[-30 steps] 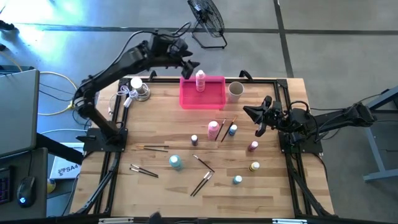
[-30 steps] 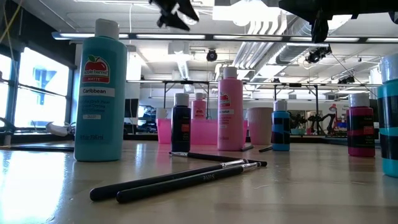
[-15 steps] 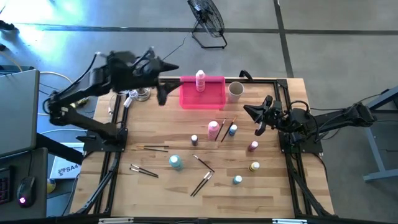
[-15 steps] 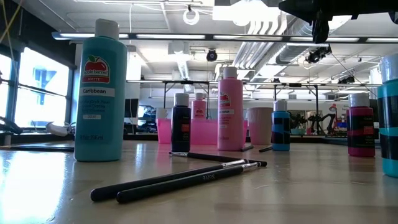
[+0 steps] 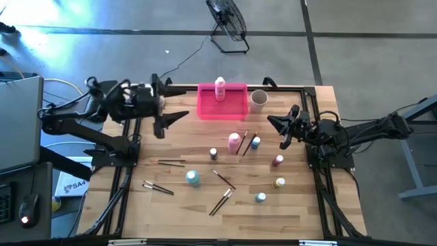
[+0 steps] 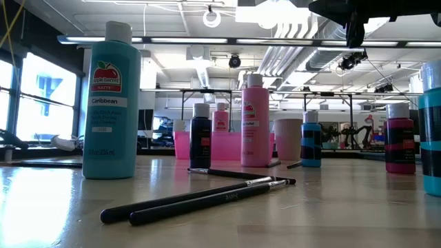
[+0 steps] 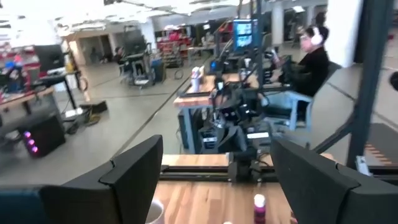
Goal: Pick & Place Paint Supplies
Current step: Put the big pink paint bottle into the pink bin
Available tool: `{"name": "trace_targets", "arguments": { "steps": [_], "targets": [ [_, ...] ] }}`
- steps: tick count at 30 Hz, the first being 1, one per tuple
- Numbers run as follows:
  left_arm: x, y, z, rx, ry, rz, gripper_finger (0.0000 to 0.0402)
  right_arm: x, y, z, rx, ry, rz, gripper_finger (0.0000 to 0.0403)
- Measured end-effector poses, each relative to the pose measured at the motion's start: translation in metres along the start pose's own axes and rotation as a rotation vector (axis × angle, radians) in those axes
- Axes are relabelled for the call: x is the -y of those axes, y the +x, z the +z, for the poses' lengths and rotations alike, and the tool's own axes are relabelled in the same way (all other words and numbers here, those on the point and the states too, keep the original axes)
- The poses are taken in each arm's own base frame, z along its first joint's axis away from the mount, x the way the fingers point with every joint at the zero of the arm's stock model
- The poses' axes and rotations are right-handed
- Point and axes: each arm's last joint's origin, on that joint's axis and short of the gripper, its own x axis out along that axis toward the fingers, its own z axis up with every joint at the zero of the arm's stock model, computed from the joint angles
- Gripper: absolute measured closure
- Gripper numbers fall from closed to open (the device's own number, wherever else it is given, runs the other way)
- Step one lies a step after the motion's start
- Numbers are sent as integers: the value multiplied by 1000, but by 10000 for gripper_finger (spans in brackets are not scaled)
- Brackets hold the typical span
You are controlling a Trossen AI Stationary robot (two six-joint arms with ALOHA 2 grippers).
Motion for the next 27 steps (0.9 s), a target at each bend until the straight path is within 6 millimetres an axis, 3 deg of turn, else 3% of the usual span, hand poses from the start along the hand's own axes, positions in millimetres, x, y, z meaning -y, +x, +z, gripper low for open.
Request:
{"name": "trace_targets", "arguments": {
  "steps": [5,12,22,27],
  "targets": [
    [4,-22,10,53,-13,-57,108,1,0,0,4,-4,-21,401],
    [0,-60,12,8,0,14,108,1,0,0,6,1,-24,401],
    [16,-52,-19,-56,37,2,108,1,0,0,6,33,-23,400],
    [14,-60,-32,-33,43,-28,108,1,0,0,7,34,-25,400]
  ]
}}
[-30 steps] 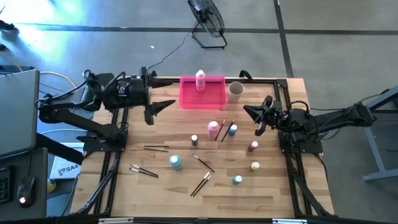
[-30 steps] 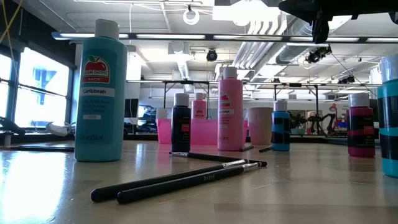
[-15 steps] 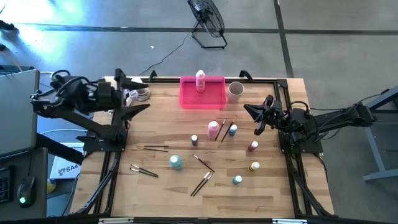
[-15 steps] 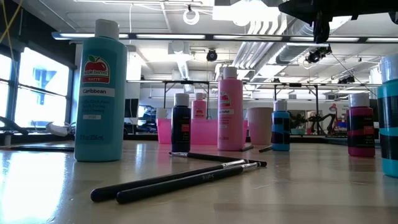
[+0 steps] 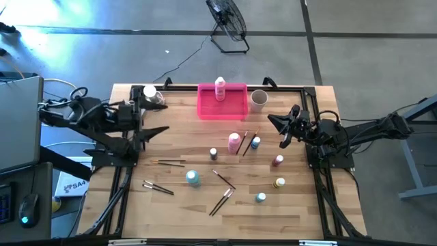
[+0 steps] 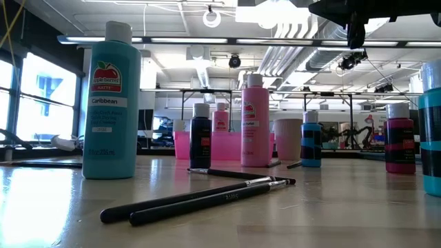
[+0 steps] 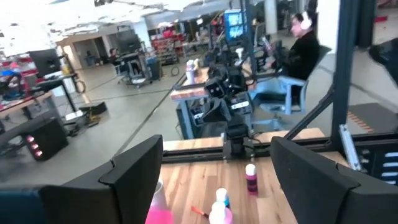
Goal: Pick & Place Paint Supplies
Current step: Put the big pink paint bottle into the pink bin
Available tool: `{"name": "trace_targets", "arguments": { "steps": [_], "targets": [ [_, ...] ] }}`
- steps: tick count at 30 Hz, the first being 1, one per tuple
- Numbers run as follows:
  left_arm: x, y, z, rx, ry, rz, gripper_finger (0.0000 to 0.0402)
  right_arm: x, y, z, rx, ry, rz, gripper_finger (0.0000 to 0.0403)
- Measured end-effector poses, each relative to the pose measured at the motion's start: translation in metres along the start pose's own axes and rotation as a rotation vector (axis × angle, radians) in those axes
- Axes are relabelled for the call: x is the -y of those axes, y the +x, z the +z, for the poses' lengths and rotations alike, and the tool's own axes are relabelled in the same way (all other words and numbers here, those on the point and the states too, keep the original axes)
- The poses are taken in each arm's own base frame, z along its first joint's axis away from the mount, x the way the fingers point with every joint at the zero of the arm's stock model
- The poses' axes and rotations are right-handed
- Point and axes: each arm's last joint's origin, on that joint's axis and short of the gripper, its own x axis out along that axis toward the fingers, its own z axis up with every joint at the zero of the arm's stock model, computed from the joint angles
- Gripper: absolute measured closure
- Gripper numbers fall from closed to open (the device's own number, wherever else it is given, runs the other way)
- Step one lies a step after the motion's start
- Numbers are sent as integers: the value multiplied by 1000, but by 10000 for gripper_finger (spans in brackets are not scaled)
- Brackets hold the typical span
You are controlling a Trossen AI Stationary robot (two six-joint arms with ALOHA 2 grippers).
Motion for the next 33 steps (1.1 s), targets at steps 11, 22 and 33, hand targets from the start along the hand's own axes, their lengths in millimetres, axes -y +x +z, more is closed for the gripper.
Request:
{"name": "trace_targets", "arguments": {
  "steps": [11,22,33],
  "targets": [
    [0,-19,-47,146,-66,-28,108,0,0,0,0,1,3,400],
    [0,-42,-74,187,-163,-239,108,-2,0,0,-12,1,58,400],
    [0,-41,-75,171,-200,-241,108,-7,-1,0,-37,8,247,400]
  ]
}}
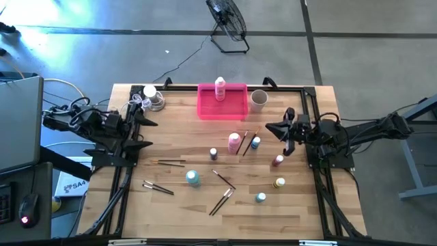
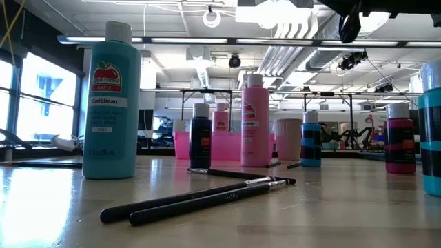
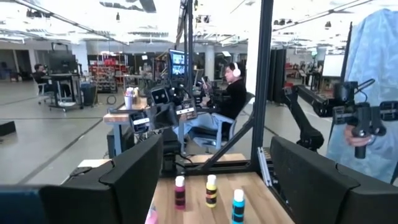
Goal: Pick & Place Paint Supplies
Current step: Put the big pink paint bottle into the pink bin
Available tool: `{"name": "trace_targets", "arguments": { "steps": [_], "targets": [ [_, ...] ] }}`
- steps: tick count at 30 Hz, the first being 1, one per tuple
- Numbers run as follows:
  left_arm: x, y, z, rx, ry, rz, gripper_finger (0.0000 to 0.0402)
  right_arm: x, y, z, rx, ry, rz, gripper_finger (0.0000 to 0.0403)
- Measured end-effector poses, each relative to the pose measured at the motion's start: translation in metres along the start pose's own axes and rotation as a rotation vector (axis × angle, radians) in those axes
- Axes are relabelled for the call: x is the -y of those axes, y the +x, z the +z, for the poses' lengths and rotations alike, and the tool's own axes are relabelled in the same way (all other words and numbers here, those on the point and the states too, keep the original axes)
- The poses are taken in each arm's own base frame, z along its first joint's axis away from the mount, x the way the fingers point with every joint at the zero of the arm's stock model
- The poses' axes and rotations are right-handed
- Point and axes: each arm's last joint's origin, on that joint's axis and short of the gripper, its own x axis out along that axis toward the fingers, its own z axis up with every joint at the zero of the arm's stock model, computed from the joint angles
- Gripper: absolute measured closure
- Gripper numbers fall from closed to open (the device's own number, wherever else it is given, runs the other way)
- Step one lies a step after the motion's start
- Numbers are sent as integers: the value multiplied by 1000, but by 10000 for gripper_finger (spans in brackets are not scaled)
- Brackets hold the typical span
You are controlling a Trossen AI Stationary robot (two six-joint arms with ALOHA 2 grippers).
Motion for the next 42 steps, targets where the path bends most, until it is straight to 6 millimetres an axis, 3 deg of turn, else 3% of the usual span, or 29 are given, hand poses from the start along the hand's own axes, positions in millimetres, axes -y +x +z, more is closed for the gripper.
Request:
{"name": "trace_targets", "arguments": {
  "steps": [6,19,42],
  "targets": [
    [-1,0,0,-1,-12,50,108,-3,0,9,86,25,62,400],
    [-12,-2,4,59,-135,421,108,-3,0,10,90,-31,58,401],
    [-11,-2,4,53,-131,398,108,-3,0,10,89,-36,61,401]
  ]
}}
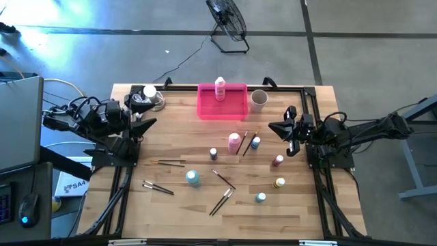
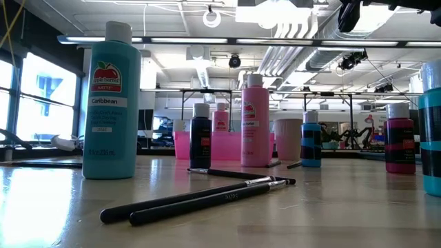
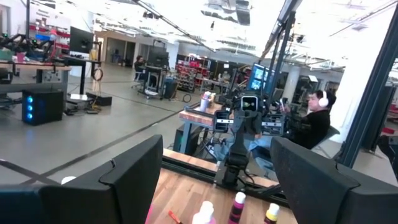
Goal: Pick & Place Paint Supplies
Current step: Put the big pink paint bottle into the pink bin
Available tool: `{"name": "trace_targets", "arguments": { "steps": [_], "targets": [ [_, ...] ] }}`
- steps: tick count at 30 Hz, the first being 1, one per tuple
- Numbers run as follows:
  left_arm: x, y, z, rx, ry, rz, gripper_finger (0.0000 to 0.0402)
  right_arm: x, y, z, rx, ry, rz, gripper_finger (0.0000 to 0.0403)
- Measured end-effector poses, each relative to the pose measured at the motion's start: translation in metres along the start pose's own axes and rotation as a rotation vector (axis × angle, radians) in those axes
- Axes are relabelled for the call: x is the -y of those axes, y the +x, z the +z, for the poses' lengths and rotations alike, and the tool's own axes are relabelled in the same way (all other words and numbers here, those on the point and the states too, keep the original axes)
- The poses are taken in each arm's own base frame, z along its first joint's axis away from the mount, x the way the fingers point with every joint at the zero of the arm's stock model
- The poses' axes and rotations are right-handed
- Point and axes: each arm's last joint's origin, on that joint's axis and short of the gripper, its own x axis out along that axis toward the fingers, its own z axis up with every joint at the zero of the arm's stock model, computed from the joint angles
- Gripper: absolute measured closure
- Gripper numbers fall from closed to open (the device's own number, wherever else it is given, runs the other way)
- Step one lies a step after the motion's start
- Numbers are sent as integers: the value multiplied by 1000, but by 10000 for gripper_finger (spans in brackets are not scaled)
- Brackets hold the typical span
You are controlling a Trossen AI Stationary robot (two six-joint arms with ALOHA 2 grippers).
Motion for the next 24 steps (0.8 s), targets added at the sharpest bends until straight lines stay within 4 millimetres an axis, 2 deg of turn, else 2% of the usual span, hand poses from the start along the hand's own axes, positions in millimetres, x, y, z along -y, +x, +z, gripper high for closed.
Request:
{"name": "trace_targets", "arguments": {
  "steps": [13,24],
  "targets": [
    [0,0,0,0,0,3,108,0,0,0,0,-49,0,401],
    [0,0,0,0,-26,5,108,0,0,2,16,-21,2,401]
  ]
}}
